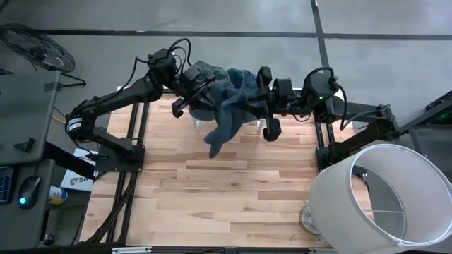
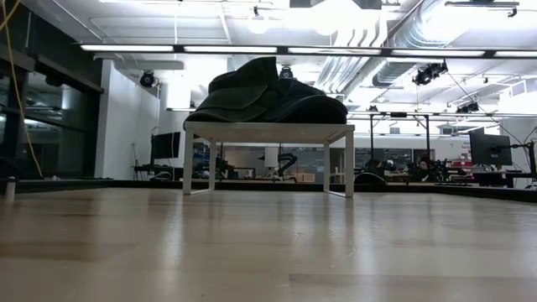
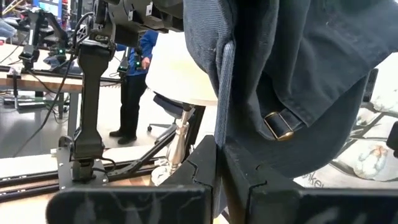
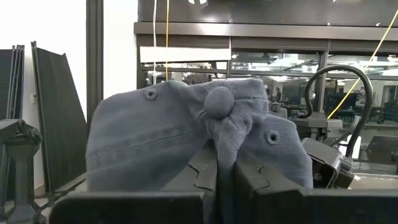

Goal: Pick & Place hat
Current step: Put the blue cap on the shelf, then return to Home Position

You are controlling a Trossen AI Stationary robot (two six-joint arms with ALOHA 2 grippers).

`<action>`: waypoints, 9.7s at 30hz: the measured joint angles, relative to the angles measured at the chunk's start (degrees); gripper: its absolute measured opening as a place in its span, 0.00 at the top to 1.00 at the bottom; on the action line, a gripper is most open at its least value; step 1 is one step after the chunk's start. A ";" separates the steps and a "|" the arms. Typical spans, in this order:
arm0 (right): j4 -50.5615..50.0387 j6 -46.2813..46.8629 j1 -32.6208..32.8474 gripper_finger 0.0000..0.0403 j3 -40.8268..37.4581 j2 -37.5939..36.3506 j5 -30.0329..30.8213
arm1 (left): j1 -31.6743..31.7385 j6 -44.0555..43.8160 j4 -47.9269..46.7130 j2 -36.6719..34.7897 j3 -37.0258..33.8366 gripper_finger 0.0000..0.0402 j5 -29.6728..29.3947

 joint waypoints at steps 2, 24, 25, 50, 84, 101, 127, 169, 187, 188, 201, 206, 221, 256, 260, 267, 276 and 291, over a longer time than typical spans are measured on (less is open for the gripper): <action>-0.14 0.16 0.00 0.97 0.00 0.00 0.56 | 0.00 -0.56 -0.06 0.00 0.00 0.95 -0.96; -5.50 -1.10 3.10 1.00 0.00 -1.99 27.54 | 7.71 -2.84 -0.95 -5.29 0.04 0.83 -13.32; -5.49 -1.43 3.39 1.00 0.00 -1.99 28.57 | 8.57 -2.82 -1.17 -5.76 0.04 0.83 -13.85; -39.04 24.71 -3.18 1.00 13.97 4.67 56.43 | 12.79 1.27 -6.93 -12.23 0.04 0.83 -20.71; -49.31 48.11 -16.25 1.00 13.97 15.17 39.44 | 12.81 25.99 -26.77 -12.41 0.04 0.83 -56.82; -51.83 46.03 -21.45 1.00 13.94 17.51 35.44 | 12.79 25.94 -26.71 -12.41 0.04 0.83 -56.69; -46.08 31.32 -21.75 0.77 13.94 18.82 31.09 | 12.79 25.70 -26.75 -12.41 0.04 0.83 -56.51; -41.43 23.07 -24.93 0.50 13.94 18.45 20.10 | 12.79 25.42 -26.71 -12.39 0.04 0.83 -56.93; -41.07 19.73 -26.29 0.50 13.94 11.85 21.28 | 12.76 25.26 -26.68 -12.39 0.04 0.83 -57.21; -41.07 19.23 -26.28 0.50 13.94 11.43 21.16 | 12.76 25.26 -26.69 -12.39 0.04 0.83 -57.21; -40.25 16.03 -23.91 0.50 13.94 6.95 20.45 | 12.76 23.30 -26.76 -12.41 0.04 0.83 -57.26; -40.58 10.65 -20.01 0.50 13.94 6.77 12.69 | 12.76 20.01 -27.70 -12.85 0.02 0.83 -56.78; -26.76 8.68 -7.41 0.50 1.22 13.62 -6.05 | 8.29 18.17 -37.86 -13.16 -0.03 0.83 -26.98; 42.69 31.61 -10.55 0.50 -85.79 -54.40 -9.47 | -1.49 -3.74 21.69 -48.15 -63.53 0.83 -37.90; 37.64 31.73 -9.07 0.50 -87.19 -58.72 -9.96 | -1.51 -5.31 24.91 -50.02 -67.11 0.83 -39.22; 30.35 31.44 -9.03 0.50 -87.10 -66.51 -12.01 | -1.49 -6.12 27.46 -54.47 -71.77 0.83 -40.68; 23.50 29.65 -9.03 0.50 -87.10 -74.28 -9.96 | -1.49 -6.60 27.43 -60.16 -76.71 0.83 -43.57; 23.35 28.06 -9.05 0.50 -89.68 -79.08 -5.72 | -1.46 -4.59 24.74 -61.99 -77.77 0.83 -47.02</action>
